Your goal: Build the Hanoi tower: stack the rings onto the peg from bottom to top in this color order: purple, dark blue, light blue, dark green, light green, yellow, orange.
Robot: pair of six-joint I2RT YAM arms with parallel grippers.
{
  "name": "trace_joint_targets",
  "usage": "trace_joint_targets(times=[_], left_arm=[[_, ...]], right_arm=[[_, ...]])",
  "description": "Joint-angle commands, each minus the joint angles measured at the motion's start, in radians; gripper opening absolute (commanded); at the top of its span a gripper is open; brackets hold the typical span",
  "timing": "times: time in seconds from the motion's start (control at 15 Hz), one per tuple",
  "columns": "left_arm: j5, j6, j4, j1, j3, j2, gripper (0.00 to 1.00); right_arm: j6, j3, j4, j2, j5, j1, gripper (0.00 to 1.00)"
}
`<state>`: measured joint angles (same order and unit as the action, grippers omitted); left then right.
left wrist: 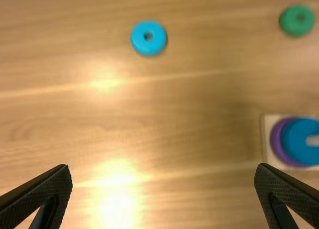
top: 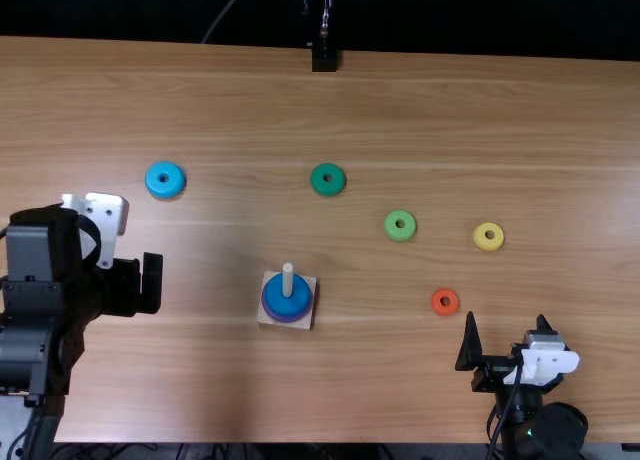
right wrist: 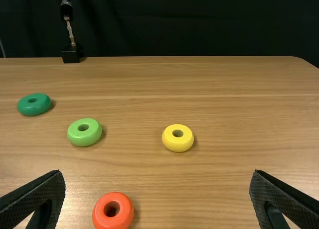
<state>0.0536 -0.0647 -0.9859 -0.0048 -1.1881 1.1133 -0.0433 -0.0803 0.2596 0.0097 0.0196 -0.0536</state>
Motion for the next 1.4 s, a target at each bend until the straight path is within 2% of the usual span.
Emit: trace_joint_targets(times=[0.0,0.2,0.53,0.93,1.33], left_arm=[[0.007,-0.040,-0.001,0.006,0.021,-0.018,1.00],[0.022,-0.040,-0.004,0.003,0.008,0.025,1.00],[0.020,-0.038,0.007,-0.003,-0.050,0.243,1.00],[0.000,-0.042,0.010,-0.012,-0.317,0.637,1.00],[-0.002,-0.042,0.010,-0.012,-0.584,0.950,1.00]], right_arm=[[0.003,0.066,0.075,-0.010,0.006,-0.009,1.00],[0.001,0.066,0.075,-0.010,0.006,-0.009,1.00],[0.001,0.066,0.075,-0.010,0.006,-0.009,1.00],[0.001,0.066,0.075,-0.010,0.006,-0.009,1.00],[0.003,0.066,0.075,-0.010,0.006,-0.009,1.00]])
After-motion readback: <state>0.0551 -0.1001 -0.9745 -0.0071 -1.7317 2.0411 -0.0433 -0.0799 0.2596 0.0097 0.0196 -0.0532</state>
